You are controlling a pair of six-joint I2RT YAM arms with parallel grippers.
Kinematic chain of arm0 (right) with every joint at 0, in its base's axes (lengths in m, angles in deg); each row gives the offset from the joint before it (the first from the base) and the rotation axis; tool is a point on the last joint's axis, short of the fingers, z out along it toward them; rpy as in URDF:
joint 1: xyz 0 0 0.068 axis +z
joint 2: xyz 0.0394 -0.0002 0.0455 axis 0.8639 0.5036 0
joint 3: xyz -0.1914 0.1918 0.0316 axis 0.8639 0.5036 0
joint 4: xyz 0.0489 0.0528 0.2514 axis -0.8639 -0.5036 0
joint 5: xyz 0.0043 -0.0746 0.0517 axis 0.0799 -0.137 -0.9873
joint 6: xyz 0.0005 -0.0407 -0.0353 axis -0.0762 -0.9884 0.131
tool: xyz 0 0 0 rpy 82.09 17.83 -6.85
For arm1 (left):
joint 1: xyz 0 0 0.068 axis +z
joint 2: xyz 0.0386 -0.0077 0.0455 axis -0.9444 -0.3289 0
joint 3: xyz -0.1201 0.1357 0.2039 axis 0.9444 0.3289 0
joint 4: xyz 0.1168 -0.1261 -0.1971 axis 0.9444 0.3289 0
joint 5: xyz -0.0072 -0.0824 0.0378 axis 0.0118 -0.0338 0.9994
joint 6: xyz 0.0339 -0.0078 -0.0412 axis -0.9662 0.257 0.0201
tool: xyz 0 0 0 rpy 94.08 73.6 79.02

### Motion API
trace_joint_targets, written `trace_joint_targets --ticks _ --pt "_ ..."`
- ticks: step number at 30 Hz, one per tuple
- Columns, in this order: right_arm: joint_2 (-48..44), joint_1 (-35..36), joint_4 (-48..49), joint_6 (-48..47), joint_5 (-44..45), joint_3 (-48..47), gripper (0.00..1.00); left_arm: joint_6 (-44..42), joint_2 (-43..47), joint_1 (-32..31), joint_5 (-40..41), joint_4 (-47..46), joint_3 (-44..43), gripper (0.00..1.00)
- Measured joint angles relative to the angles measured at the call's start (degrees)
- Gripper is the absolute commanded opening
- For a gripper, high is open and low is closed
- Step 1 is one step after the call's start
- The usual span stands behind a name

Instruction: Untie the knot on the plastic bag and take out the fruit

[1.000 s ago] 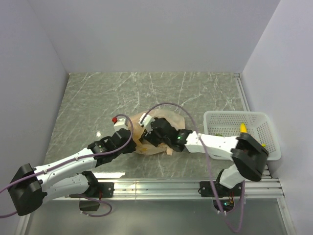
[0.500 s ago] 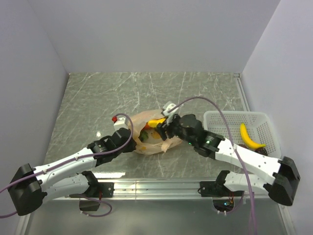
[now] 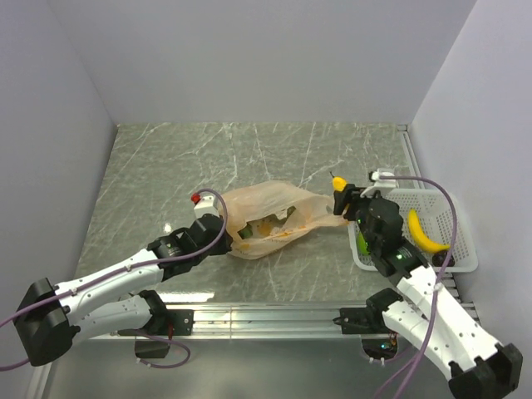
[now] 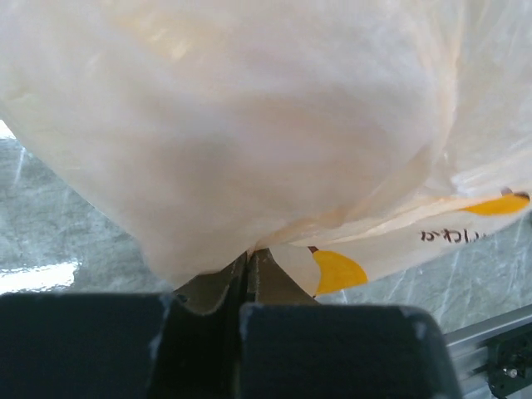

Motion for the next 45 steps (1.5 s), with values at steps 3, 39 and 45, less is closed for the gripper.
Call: trace_joint_targets --ticks 3,39,45 --pt "-3.02 -2.40 0.07 0.26 -5.03 0.96 0.00 -0.61 -0.28 0.07 0.31 0.22 -0.09 0.01" --pt "-7.87 -26.93 -15.76 19.61 2.23 -0.61 0.89 -3.91 -1.81 0.09 -3.74 -0.33 -3.02 0.06" --pt "-6.45 -4.50 -12.22 13.35 -12.61 -9.60 0.88 -3.91 -3.58 0.09 -3.74 -0.22 -3.96 0.06"
